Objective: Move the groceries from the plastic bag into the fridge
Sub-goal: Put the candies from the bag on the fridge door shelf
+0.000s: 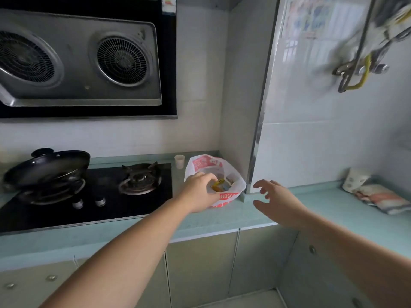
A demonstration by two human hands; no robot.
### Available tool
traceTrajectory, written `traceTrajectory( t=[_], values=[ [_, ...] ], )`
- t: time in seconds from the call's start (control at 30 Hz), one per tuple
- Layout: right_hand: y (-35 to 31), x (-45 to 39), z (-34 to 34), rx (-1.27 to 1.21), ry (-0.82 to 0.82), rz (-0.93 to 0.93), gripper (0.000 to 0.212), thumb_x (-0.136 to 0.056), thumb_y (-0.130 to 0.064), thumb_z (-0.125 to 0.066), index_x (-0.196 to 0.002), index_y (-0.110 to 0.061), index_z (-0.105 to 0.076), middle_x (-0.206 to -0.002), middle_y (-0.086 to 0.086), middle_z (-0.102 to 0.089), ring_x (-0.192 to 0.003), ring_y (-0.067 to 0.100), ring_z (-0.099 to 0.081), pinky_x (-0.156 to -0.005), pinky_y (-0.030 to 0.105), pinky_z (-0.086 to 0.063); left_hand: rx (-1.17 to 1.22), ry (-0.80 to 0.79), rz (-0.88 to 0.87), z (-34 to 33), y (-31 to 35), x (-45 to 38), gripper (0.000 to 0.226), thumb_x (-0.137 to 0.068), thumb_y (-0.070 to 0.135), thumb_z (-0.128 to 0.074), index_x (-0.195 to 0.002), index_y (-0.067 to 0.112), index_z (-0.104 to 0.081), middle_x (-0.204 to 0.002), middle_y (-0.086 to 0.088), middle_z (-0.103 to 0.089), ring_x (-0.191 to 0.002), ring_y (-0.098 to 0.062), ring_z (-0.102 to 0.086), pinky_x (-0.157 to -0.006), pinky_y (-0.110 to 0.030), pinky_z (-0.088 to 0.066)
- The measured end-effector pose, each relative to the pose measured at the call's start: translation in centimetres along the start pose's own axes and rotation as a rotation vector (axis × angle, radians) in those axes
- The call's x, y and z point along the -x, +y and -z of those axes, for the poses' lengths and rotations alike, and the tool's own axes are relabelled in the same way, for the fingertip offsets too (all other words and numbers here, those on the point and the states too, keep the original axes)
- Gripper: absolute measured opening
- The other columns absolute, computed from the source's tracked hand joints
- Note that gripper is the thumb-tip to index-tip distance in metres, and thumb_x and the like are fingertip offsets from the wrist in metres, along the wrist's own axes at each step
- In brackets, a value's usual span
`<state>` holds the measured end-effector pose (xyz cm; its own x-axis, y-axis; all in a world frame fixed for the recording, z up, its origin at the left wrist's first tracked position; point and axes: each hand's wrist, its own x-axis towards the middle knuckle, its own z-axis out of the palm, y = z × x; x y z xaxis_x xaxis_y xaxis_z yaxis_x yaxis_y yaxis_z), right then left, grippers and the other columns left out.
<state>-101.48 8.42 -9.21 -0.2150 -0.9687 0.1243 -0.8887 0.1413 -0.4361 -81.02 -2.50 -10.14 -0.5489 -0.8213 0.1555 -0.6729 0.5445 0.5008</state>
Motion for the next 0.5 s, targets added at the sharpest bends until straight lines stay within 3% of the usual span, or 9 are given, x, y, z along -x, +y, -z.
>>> traceTrajectory(
  t=[0.13, 0.5],
  values=[
    [1.0, -6.2, -1.5, -0.002, -0.007, -0.009, 0.04, -0.089, -0.03, -0.061, -0.126, -0.022, -0.052, -0.112, 0.0, -0.054, -0.092, 0.018, -0.054, -0.079, 0.028, -0.046, 0.034, -0.004, 0.023, -1.0, -3.1, -5.8, 0.045, -0.087, 0.036, -0.061, -0.13, 0.029, -0.051, -0.137, 0.004, -0.047, -0.116, -0.015, -0.05, -0.088, -0.029, -0.044],
    [8.2, -22.0, -6.9, -0.094, -0.11, -0.064, 0.035, -0.091, -0.027, -0.061, -0.125, -0.025, -0.054, -0.12, 0.0, -0.059, -0.09, 0.016, -0.059, -0.059, 0.018, -0.049, 0.042, -0.072, 0.121, -6.3, -7.9, -18.9, 0.042, -0.089, 0.031, -0.059, -0.129, 0.028, -0.051, -0.14, 0.004, -0.048, -0.12, -0.015, -0.05, -0.089, -0.029, -0.044]
  ],
)
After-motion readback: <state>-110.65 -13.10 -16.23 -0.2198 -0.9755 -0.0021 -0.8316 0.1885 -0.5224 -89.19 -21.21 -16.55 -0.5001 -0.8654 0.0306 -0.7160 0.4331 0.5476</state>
